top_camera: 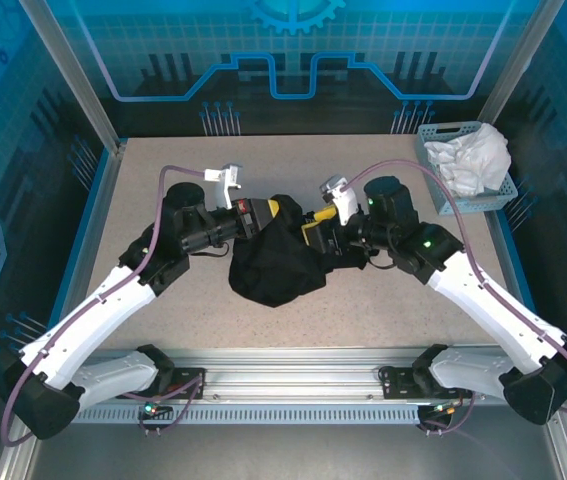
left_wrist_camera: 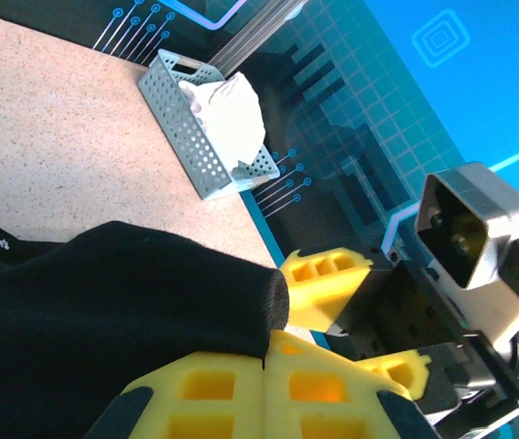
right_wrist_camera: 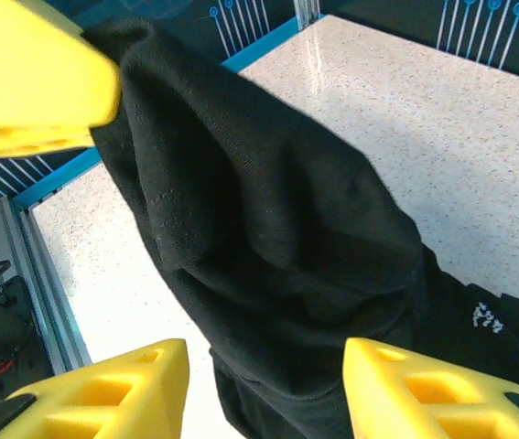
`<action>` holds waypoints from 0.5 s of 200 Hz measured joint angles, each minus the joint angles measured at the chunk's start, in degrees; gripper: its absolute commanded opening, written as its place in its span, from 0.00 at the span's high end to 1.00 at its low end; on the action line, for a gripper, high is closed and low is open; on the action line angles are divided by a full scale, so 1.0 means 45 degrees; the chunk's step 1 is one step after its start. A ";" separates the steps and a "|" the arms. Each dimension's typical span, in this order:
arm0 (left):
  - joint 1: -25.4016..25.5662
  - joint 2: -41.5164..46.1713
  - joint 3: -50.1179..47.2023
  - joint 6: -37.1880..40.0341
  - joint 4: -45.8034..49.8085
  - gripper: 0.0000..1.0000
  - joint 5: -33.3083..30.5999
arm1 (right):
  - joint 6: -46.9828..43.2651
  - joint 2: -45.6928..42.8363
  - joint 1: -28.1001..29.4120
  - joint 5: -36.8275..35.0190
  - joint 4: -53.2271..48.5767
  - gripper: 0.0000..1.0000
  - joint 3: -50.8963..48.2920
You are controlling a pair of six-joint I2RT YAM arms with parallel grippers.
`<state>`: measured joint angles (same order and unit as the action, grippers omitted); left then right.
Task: Fold the inside-out t-shirt
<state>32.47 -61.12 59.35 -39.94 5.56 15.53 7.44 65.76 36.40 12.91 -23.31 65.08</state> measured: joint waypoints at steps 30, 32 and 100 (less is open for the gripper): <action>0.0000 0.0063 0.0024 0.0495 0.0194 1.00 0.0204 | -0.0491 0.0432 0.0068 -0.0296 0.0719 0.55 -0.0330; 0.0000 0.0078 0.0024 0.0549 0.0199 1.00 0.0214 | -0.0539 0.0457 0.0068 -0.0306 0.0753 0.55 -0.0340; 0.0000 0.0253 0.0024 0.0913 0.0233 1.00 0.0767 | -0.1350 0.2375 0.0151 -0.0287 0.2506 0.45 -0.0393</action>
<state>32.47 -59.99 59.46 -35.83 6.61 18.98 1.37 76.44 37.08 11.62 -12.03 63.31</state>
